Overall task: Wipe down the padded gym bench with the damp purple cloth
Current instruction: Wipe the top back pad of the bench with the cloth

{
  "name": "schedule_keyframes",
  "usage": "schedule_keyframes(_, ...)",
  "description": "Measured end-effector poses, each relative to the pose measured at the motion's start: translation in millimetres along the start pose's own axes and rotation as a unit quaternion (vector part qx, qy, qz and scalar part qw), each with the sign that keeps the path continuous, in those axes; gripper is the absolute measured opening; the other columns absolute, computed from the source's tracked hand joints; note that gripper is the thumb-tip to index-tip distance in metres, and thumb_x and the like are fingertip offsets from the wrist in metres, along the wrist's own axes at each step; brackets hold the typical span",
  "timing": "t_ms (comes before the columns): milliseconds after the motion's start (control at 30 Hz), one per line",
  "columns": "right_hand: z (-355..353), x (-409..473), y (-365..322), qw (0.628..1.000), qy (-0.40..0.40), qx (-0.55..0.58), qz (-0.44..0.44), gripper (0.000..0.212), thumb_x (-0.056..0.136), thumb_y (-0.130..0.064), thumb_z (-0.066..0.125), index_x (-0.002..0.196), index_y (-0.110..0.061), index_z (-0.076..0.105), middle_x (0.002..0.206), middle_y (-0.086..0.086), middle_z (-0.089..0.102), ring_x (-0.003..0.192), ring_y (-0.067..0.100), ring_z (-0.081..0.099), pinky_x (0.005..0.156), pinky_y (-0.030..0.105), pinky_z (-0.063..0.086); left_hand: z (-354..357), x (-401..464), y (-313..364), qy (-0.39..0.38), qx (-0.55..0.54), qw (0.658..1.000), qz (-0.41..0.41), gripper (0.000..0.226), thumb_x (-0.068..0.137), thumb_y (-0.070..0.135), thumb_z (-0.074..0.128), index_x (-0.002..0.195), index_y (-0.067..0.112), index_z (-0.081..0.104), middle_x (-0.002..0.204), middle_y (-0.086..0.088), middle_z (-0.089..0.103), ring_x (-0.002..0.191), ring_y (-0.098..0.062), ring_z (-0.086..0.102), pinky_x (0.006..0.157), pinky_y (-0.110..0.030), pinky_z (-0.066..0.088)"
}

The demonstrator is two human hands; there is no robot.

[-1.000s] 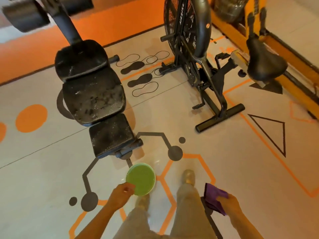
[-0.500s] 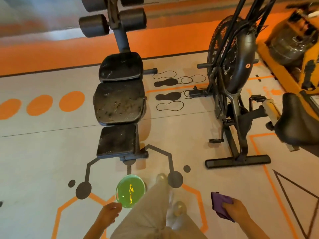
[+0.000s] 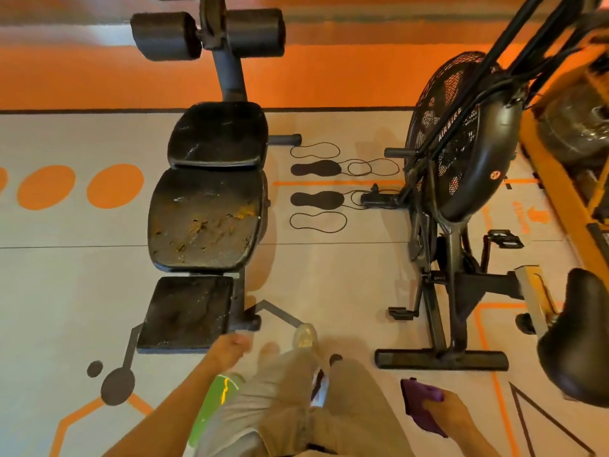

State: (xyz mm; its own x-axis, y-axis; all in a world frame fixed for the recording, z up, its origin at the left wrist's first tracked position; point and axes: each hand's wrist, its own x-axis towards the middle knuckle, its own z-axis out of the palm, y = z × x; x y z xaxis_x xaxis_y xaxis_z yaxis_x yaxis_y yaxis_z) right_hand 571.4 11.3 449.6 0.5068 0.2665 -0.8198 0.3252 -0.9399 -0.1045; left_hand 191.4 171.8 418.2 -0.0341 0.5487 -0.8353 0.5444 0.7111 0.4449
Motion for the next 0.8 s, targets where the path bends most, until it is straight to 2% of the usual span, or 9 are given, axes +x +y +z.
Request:
schedule_keyframes(67, -16, 12, -13, 1.000, -0.013, 0.002, 0.028, 0.037, 0.091, -0.007, 0.055, 0.128, -0.005, 0.059, 0.125, 0.019, 0.063, 0.115, 0.035, 0.059, 0.094, 0.034, 0.045, -7, 24, 51, -0.012, 0.017, 0.999, 0.029, 0.015, 0.094, 0.005, 0.059, 0.080, 0.008, 0.064, 0.083, -0.015, 0.059, 0.079, -0.024, 0.054, 0.069, -0.030, 0.045)
schedule_keyframes(167, -42, 19, -47, 0.999, -0.018, -0.004, 0.031, 0.037, 0.091, -0.009, 0.056, 0.127, -0.002, 0.060, 0.125, 0.021, 0.063, 0.117, 0.037, 0.057, 0.097, 0.035, 0.043, -15, 50, 115, -0.024, 0.034, 0.998, 0.042, 0.020, 0.095, 0.009, 0.057, 0.076, 0.012, 0.061, 0.083, -0.012, 0.056, 0.084, -0.024, 0.051, 0.074, -0.034, 0.044)
schedule_keyframes(233, -63, 24, -82, 1.000, -0.021, -0.003, 0.004, 0.036, 0.092, -0.010, 0.057, 0.127, -0.002, 0.060, 0.125, 0.022, 0.062, 0.119, 0.037, 0.057, 0.096, 0.034, 0.042, -15, 63, 150, -0.033, 0.030, 0.997, 0.059, 0.012, 0.097, 0.012, 0.057, 0.088, 0.010, 0.065, 0.090, -0.012, 0.061, 0.089, -0.025, 0.054, 0.082, -0.040, 0.046)
schedule_keyframes(333, -90, 45, -135, 0.999, -0.033, -0.025, -0.026, 0.033, 0.096, -0.015, 0.052, 0.125, -0.002, 0.061, 0.126, 0.018, 0.062, 0.120, 0.033, 0.056, 0.096, 0.031, 0.041, -10, 81, 184, -0.028, 0.006, 0.998, 0.055, 0.021, 0.099, 0.008, 0.053, 0.118, 0.005, 0.062, 0.107, -0.008, 0.060, 0.100, -0.023, 0.055, 0.084, -0.033, 0.042)
schedule_keyframes(467, -130, 84, -214, 0.993, -0.048, -0.074, -0.080, 0.028, 0.095, -0.018, 0.050, 0.115, -0.007, 0.067, 0.117, 0.017, 0.068, 0.103, 0.029, 0.062, 0.091, 0.034, 0.048, -9, 102, 188, 0.007, -0.028, 0.999, 0.021, 0.022, 0.098, 0.001, 0.053, 0.108, -0.016, 0.062, 0.090, -0.018, 0.061, 0.089, -0.023, 0.051, 0.089, -0.051, 0.044)
schedule_keyframes(533, -151, 96, -262, 0.985, -0.064, -0.103, -0.125, 0.027, 0.095, -0.015, 0.052, 0.115, -0.004, 0.066, 0.112, 0.017, 0.068, 0.092, 0.027, 0.060, 0.081, 0.031, 0.046, -8, 108, 184, 0.030, -0.068, 0.997, -0.016, 0.019, 0.098, -0.004, 0.051, 0.094, -0.013, 0.067, 0.075, -0.022, 0.055, 0.073, -0.024, 0.047, 0.072, -0.049, 0.050)
schedule_keyframes(633, -178, 116, -334, 0.971, -0.067, -0.131, -0.190, 0.030, 0.094, -0.010, 0.053, 0.121, 0.001, 0.061, 0.094, 0.017, 0.066, 0.081, 0.026, 0.058, 0.070, 0.029, 0.043, 0, 105, 194, 0.081, -0.141, 0.985, -0.065, 0.028, 0.096, -0.005, 0.052, 0.076, 0.009, 0.064, 0.061, -0.008, 0.047, 0.052, -0.021, 0.041, 0.040, -0.016, 0.036)
schedule_keyframes(733, -194, 127, -406, 0.958, -0.069, -0.164, -0.226, 0.034, 0.095, -0.010, 0.052, 0.121, 0.013, 0.056, 0.101, 0.032, 0.065, 0.087, 0.041, 0.060, 0.070, 0.044, 0.045, 7, 101, 202, 0.088, -0.187, 0.973, -0.099, 0.026, 0.096, -0.008, 0.050, 0.078, 0.010, 0.057, 0.066, -0.007, 0.049, 0.056, -0.018, 0.047, 0.040, -0.013, 0.037)
schedule_keyframes(800, -198, 135, -453, 0.952, -0.063, -0.182, -0.240, 0.035, 0.094, -0.015, 0.056, 0.121, 0.007, 0.059, 0.115, 0.029, 0.064, 0.096, 0.038, 0.059, 0.080, 0.040, 0.046, 6, 108, 202, 0.101, -0.190, 0.971, -0.108, 0.026, 0.094, -0.010, 0.051, 0.077, 0.008, 0.057, 0.070, -0.007, 0.050, 0.066, -0.022, 0.045, 0.050, -0.020, 0.037)
